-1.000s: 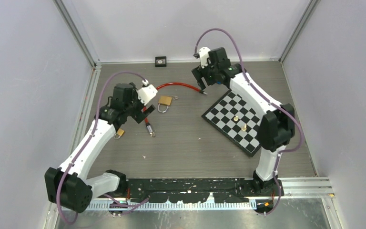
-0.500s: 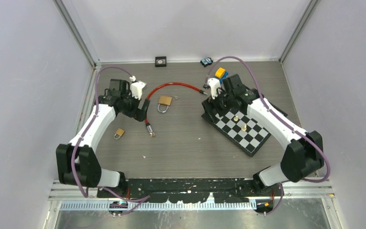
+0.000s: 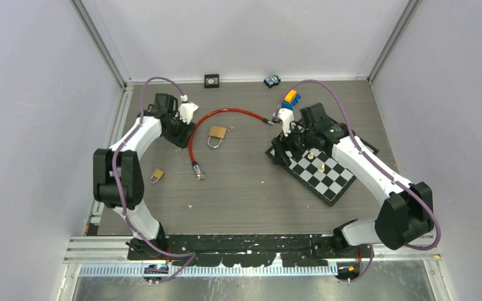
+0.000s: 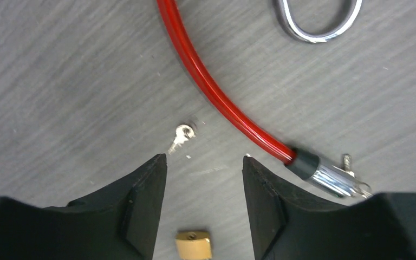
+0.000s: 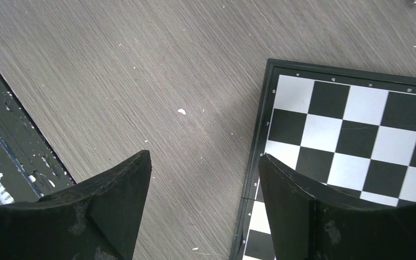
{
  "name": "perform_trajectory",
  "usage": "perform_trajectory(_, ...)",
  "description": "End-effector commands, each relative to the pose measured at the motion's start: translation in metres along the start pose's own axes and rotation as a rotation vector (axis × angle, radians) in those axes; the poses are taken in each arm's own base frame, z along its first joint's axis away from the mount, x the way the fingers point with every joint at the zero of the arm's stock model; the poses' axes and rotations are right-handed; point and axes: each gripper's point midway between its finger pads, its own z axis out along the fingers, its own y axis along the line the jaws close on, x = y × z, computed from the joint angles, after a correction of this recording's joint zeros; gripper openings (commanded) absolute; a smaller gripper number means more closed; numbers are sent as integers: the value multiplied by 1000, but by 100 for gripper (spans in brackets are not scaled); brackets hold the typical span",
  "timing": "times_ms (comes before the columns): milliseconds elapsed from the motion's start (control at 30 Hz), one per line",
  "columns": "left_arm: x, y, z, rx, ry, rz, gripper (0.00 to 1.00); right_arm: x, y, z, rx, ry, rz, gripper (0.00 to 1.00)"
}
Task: Unlock with the key
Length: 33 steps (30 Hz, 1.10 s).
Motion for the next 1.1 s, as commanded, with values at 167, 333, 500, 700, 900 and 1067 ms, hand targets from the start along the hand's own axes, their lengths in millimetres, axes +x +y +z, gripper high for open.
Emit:
perform_trajectory(167, -2, 23, 27, 35, 100, 202, 56, 3, 2, 10, -48, 16, -17, 75)
perform_trajectory(333, 6, 27, 39, 37, 133, 226, 58, 5, 2, 11, -55, 25, -15, 74)
perform_trajectory(500, 10, 29, 51, 41, 146, 235, 50, 6, 3, 12, -61, 32, -14, 74)
perform_trajectory(700, 11, 27, 55, 53, 150, 232, 34, 8, 2, 13, -65, 48, -6, 74)
perform_trajectory(900, 20, 23, 56, 65, 158, 227, 19, 11, 2, 15, -74, 64, 1, 73)
perform_trajectory(1067, 21, 19, 51, 61, 141, 211, 5, 11, 3, 16, -79, 73, 8, 73)
